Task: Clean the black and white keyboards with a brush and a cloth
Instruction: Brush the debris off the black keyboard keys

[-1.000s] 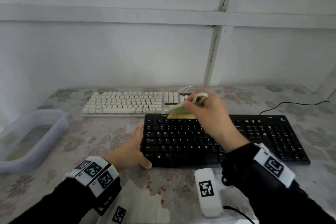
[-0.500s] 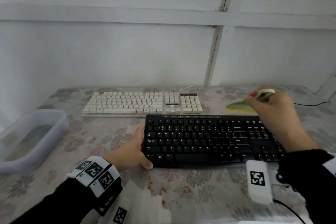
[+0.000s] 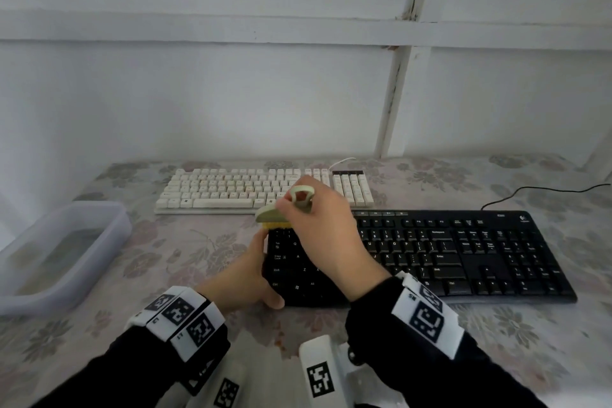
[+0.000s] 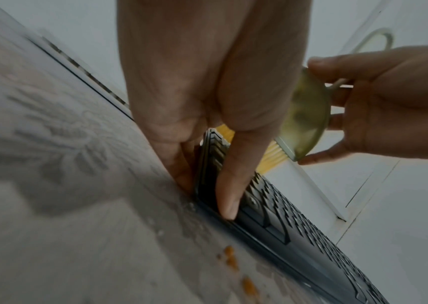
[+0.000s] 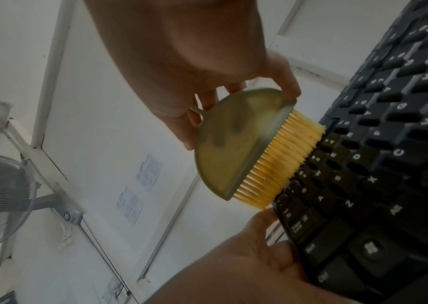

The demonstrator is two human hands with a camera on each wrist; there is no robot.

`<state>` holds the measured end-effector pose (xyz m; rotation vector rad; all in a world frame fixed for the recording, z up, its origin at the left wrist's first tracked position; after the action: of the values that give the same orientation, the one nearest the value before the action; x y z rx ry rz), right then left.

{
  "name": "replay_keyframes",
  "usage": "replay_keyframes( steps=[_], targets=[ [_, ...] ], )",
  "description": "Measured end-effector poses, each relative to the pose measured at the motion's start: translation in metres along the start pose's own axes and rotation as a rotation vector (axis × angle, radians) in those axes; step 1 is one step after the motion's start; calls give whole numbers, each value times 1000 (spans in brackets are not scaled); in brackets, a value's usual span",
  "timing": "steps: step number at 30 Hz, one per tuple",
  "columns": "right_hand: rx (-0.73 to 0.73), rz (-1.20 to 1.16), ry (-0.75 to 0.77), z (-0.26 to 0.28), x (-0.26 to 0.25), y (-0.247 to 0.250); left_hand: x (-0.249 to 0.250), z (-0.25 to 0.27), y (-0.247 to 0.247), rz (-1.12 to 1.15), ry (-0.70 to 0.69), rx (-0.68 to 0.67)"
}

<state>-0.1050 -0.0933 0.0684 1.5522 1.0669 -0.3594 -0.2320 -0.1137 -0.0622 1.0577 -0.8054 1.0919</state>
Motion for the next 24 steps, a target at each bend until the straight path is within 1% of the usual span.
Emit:
replay_keyframes(
  steps=[5, 7, 10, 12, 14, 16, 18, 20, 22, 24],
  targets=[
    [51, 40, -30, 3, 14, 14, 3, 3, 0, -31, 18, -4],
    [79, 49, -82, 4, 31, 29, 2, 2, 0, -3, 15, -7],
    [119, 130, -173, 7, 57, 59, -2, 0, 0, 38, 20, -22],
    [182, 211, -196, 8, 65, 78, -2, 1, -1, 48, 21, -32],
    [241, 247, -177, 10, 61, 88, -2, 1, -1, 49, 21, -37],
    [222, 176, -135, 11, 49, 84, 0, 2, -1, 29, 24, -28],
    [141, 78, -84, 12, 34, 68, 2, 3, 0, -6, 20, -10],
    [83, 30, -55, 14, 25, 52, 4, 3, 0, -16, 17, -2],
    [72, 22, -58, 15, 29, 45, 4, 4, -1, -9, 12, -9],
    [75, 22, -89, 16, 43, 51, 2, 3, -1, 24, 15, -24]
  ],
)
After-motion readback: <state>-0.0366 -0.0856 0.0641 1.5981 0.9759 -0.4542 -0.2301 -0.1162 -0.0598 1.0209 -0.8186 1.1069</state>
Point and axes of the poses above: each hand's wrist, its own z-axis away from the middle knuckle, its own y-axis out of the back of the hand, x = y × z, the point moved 6 cm from there along -z, towards the middle knuckle, and after that the axes turned 10 degrees about z, right-handed, at the moved point
